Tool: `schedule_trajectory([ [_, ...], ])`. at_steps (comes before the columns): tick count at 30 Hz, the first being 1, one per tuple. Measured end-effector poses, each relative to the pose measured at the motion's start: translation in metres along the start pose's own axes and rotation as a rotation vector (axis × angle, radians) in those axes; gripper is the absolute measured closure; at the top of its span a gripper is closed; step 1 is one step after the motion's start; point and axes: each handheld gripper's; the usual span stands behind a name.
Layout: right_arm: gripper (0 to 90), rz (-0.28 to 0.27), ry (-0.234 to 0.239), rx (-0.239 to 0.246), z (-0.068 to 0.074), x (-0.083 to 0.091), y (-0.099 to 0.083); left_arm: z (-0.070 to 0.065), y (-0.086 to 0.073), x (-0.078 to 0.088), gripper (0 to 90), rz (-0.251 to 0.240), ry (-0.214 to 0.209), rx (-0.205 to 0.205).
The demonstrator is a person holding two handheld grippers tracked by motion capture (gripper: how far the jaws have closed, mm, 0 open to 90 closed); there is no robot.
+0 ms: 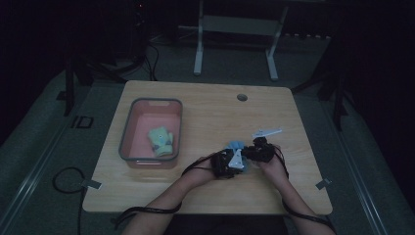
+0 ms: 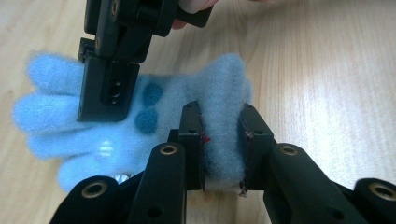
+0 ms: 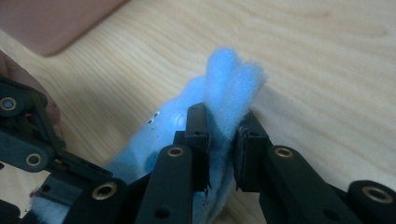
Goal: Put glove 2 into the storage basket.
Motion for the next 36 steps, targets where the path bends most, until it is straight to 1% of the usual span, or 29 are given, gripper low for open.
schedule_trajectory([
  [2, 78.6, -0.012, 0.010, 0.000, 0.000, 0.003, 0.005, 0.001, 0.002, 0.006, 75.1, -0.001, 0.000, -0.006],
  [3, 78.6, -0.014, 0.016, 0.003, 0.000, 0.005, 0.007, 0.001, 0.003, 0.009, 75.1, 0.000, 0.007, -0.009],
  [8, 78.8, -0.032, 0.026, 0.017, 0.005, 0.011, 0.019, 0.003, 0.006, 0.024, 75.1, 0.010, 0.017, -0.018],
  [14, 79.2, -0.056, 0.039, 0.031, 0.011, 0.015, 0.035, 0.004, 0.009, 0.042, 75.2, 0.017, 0.046, -0.025],
  [17, 79.3, -0.067, 0.042, 0.039, 0.015, 0.018, 0.043, 0.005, 0.011, 0.051, 75.2, 0.028, 0.062, -0.032],
  [21, 79.5, -0.083, 0.047, 0.051, 0.022, 0.021, 0.056, 0.007, 0.011, 0.065, 75.2, 0.028, 0.083, -0.034],
  [27, 80.2, -0.092, 0.058, 0.069, 0.031, 0.022, 0.071, 0.008, 0.009, 0.077, 75.2, 0.035, 0.109, -0.042],
  [28, 80.2, -0.096, 0.059, 0.073, 0.032, 0.022, 0.073, 0.008, 0.009, 0.080, 75.2, 0.042, 0.113, -0.045],
  [30, 80.3, -0.099, 0.072, 0.070, 0.035, 0.021, 0.079, 0.009, 0.007, 0.085, 75.2, 0.046, 0.121, -0.044],
  [34, 80.3, -0.108, 0.082, 0.090, 0.045, 0.018, 0.090, 0.010, 0.002, 0.098, 75.2, 0.052, 0.135, -0.034],
  [36, 80.3, -0.110, 0.090, 0.101, 0.050, 0.015, 0.097, 0.010, 0.000, 0.106, 75.2, 0.063, 0.151, -0.036],
])
Point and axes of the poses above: each handheld gripper's, and its own axes: x roughly backward along the jaws, y roughly out of its top, z roughly to its left, and after that the axes turned 9 degrees about -y, right-handed
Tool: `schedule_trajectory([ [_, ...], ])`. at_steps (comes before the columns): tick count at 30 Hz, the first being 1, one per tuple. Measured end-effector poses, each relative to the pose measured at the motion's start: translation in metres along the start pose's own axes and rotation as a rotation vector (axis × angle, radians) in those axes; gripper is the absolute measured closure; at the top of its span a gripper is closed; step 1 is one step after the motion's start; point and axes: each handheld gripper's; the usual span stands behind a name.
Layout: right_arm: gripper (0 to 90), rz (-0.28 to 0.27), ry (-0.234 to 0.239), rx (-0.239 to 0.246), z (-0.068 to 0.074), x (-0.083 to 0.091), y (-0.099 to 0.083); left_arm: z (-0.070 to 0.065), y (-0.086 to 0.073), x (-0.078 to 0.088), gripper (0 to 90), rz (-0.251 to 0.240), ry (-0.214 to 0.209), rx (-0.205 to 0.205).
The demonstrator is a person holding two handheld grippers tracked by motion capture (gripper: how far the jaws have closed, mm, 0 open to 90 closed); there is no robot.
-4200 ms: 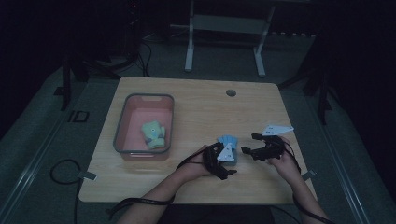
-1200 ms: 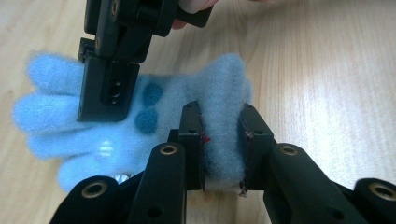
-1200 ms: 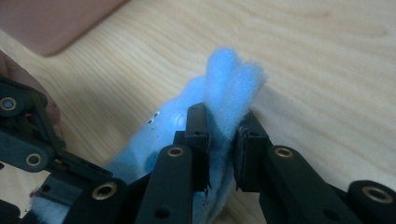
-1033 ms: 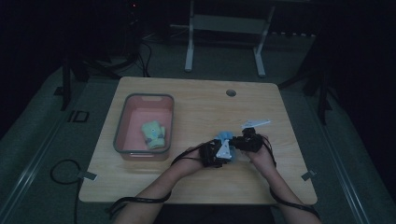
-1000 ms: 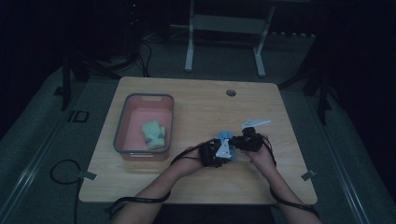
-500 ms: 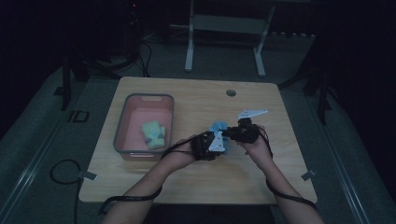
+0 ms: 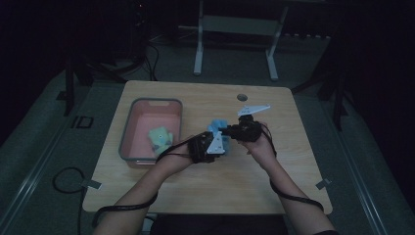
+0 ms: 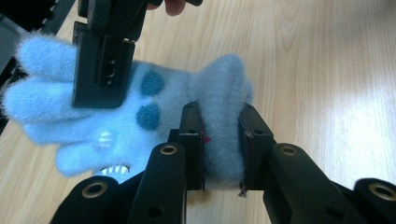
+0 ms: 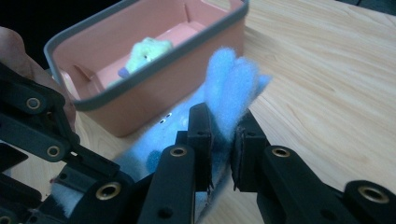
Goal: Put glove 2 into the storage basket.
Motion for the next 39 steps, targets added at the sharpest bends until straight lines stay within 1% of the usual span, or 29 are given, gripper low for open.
schedule_trajectory([
  [4, 80.4, -0.010, 0.020, 0.015, 0.009, -0.009, 0.015, 0.003, -0.008, 0.014, 75.2, 0.012, 0.027, 0.012],
  [11, 80.4, -0.024, 0.048, 0.043, 0.028, -0.025, 0.042, 0.009, -0.026, 0.039, 75.2, 0.029, 0.074, 0.032],
  [13, 80.4, -0.028, 0.054, 0.052, 0.035, -0.030, 0.049, 0.010, -0.031, 0.046, 75.2, 0.035, 0.088, 0.035],
  [17, 80.4, -0.033, 0.069, 0.077, 0.047, -0.040, 0.061, 0.011, -0.043, 0.061, 75.3, 0.044, 0.112, 0.053],
  [20, 80.4, -0.031, 0.087, 0.082, 0.056, -0.050, 0.069, 0.010, -0.053, 0.071, 75.3, 0.060, 0.130, 0.067],
  [24, 80.3, -0.031, 0.111, 0.097, 0.068, -0.065, 0.077, 0.010, -0.067, 0.082, 75.2, 0.078, 0.144, 0.092],
  [27, 80.3, -0.027, 0.131, 0.097, 0.077, -0.077, 0.082, 0.009, -0.079, 0.088, 75.2, 0.086, 0.155, 0.112],
  [31, 80.3, -0.022, 0.146, 0.119, 0.090, -0.091, 0.087, 0.007, -0.093, 0.097, 75.2, 0.099, 0.173, 0.136],
  [32, 80.3, -0.024, 0.153, 0.120, 0.093, -0.094, 0.089, 0.007, -0.096, 0.100, 75.3, 0.106, 0.175, 0.142],
  [33, 80.3, -0.024, 0.153, 0.120, 0.093, -0.094, 0.089, 0.007, -0.096, 0.100, 75.2, 0.106, 0.175, 0.142],
  [37, 80.3, -0.021, 0.174, 0.131, 0.105, -0.109, 0.095, 0.005, -0.106, 0.109, 75.3, 0.147, 0.190, 0.151],
  [39, 80.2, -0.015, 0.183, 0.136, 0.109, -0.115, 0.097, 0.005, -0.110, 0.111, 75.2, 0.153, 0.193, 0.158],
])
Point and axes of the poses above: each handheld gripper's, and its own axes: x roughly backward along the jaws, y roughly out of its top, z roughly to its left, and after that the axes turned 9 degrees about -y, right-handed
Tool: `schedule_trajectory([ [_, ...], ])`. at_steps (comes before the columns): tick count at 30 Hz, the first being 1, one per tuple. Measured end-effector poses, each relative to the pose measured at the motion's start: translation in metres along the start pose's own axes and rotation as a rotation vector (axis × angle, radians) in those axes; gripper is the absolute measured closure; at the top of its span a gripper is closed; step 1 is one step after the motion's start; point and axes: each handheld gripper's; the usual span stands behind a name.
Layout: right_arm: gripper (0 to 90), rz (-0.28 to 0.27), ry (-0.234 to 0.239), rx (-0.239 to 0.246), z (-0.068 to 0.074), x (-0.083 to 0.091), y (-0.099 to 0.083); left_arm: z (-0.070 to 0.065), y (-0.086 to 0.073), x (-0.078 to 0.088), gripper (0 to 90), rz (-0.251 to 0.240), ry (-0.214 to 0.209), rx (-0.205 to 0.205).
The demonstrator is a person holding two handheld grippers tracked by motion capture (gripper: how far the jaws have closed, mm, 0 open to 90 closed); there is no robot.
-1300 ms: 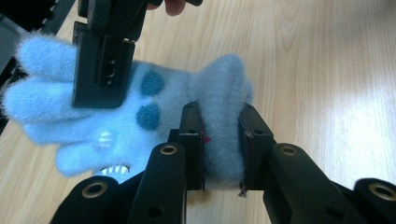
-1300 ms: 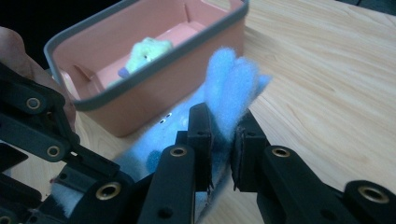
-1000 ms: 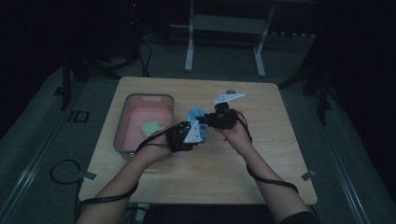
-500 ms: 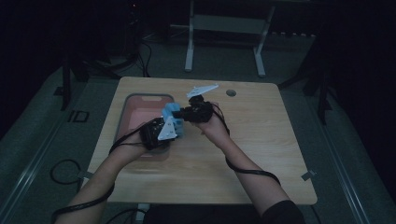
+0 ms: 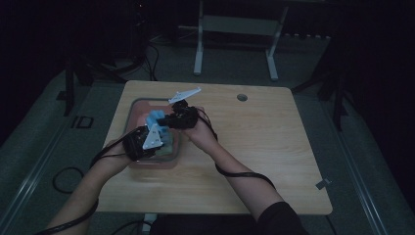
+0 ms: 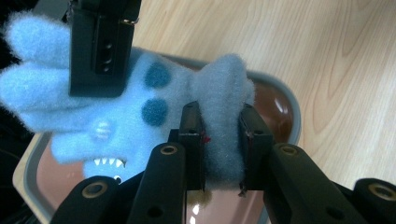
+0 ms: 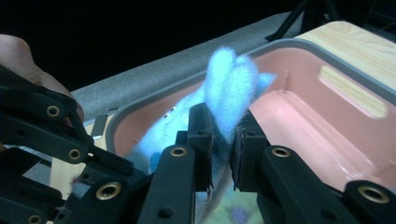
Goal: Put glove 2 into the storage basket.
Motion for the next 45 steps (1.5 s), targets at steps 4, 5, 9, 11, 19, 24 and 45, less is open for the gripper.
schedule_trajectory([
  [4, 80.2, 0.008, 0.005, -0.001, 0.003, -0.011, 0.000, 0.002, -0.009, -0.003, 75.3, 0.003, -0.006, 0.027],
  [5, 80.2, 0.009, 0.005, -0.001, 0.003, -0.014, -0.001, 0.002, -0.011, -0.006, 75.2, 0.001, -0.007, 0.033],
  [9, 80.1, 0.042, -0.004, -0.003, -0.001, -0.026, -0.009, 0.003, -0.017, -0.020, 75.2, 0.021, -0.024, 0.041],
  [11, 80.1, 0.063, -0.006, -0.009, -0.005, -0.033, -0.013, 0.004, -0.020, -0.028, 75.2, 0.030, -0.034, 0.049],
  [19, 79.7, 0.125, -0.029, -0.034, -0.019, -0.052, -0.028, 0.008, -0.020, -0.049, 75.1, 0.053, -0.072, 0.065],
  [24, 78.4, 0.146, -0.043, -0.052, -0.027, -0.056, -0.033, 0.012, -0.019, -0.057, 75.0, 0.077, -0.096, 0.073],
  [45, 46.0, 0.093, -0.036, -0.049, -0.038, -0.031, -0.031, 0.018, -0.021, -0.057, 52.0, 0.052, -0.090, 0.169],
])
Point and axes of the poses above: each handheld gripper's, and its own axes: x roughly backward along the jaws, y roughly out of its top, z roughly to its left, and after that the axes turned 9 degrees about -y, right-handed
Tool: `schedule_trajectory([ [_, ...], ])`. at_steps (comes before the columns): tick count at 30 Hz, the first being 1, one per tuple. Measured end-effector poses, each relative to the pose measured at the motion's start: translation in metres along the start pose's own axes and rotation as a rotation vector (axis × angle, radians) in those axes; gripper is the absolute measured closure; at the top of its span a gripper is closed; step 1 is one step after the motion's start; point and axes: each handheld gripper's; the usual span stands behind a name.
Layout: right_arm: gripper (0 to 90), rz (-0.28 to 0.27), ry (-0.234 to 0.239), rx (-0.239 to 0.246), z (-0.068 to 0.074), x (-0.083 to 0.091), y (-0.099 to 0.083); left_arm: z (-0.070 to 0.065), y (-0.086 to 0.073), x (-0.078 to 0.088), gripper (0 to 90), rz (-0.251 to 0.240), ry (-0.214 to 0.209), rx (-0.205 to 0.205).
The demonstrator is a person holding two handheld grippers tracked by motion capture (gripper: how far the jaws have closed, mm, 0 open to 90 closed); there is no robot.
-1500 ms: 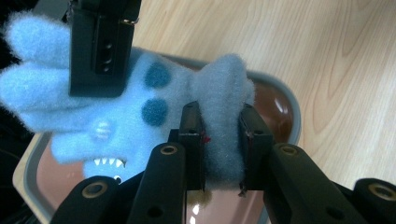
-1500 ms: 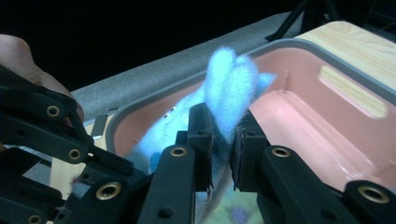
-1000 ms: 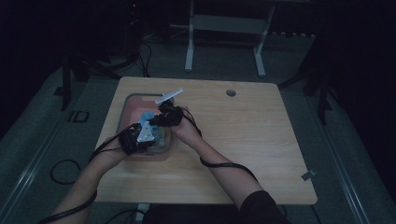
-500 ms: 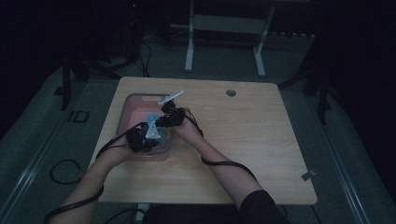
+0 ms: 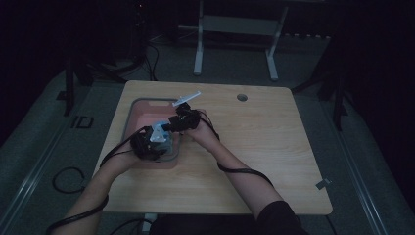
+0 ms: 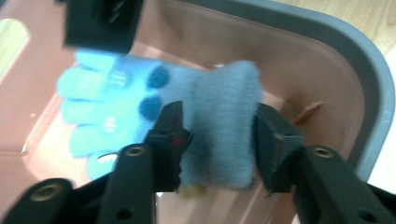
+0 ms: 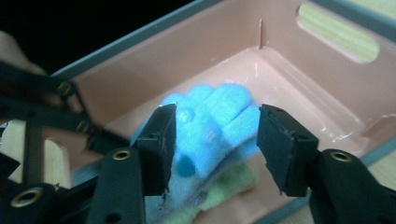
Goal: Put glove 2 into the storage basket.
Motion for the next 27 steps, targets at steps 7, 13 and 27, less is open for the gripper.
schedule_trajectory([
  [7, 28.8, -0.034, 0.007, -0.007, -0.004, 0.021, -0.005, 0.005, 0.001, 0.018, 15.0, -0.100, 0.051, 0.115],
  [13, 20.3, -0.036, 0.026, 0.005, -0.005, 0.033, -0.013, -0.003, 0.012, 0.022, 2.3, -0.121, 0.028, 0.142],
  [27, 19.7, -0.035, 0.014, 0.028, -0.012, 0.053, -0.038, -0.030, 0.036, 0.015, 2.3, -0.198, -0.017, 0.134],
])
Point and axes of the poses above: each handheld gripper's, and its own axes: x roughly backward along the jaws, y roughly out of its top, z roughly to its left, and after that the axes turned 9 degrees about -y, right-handed
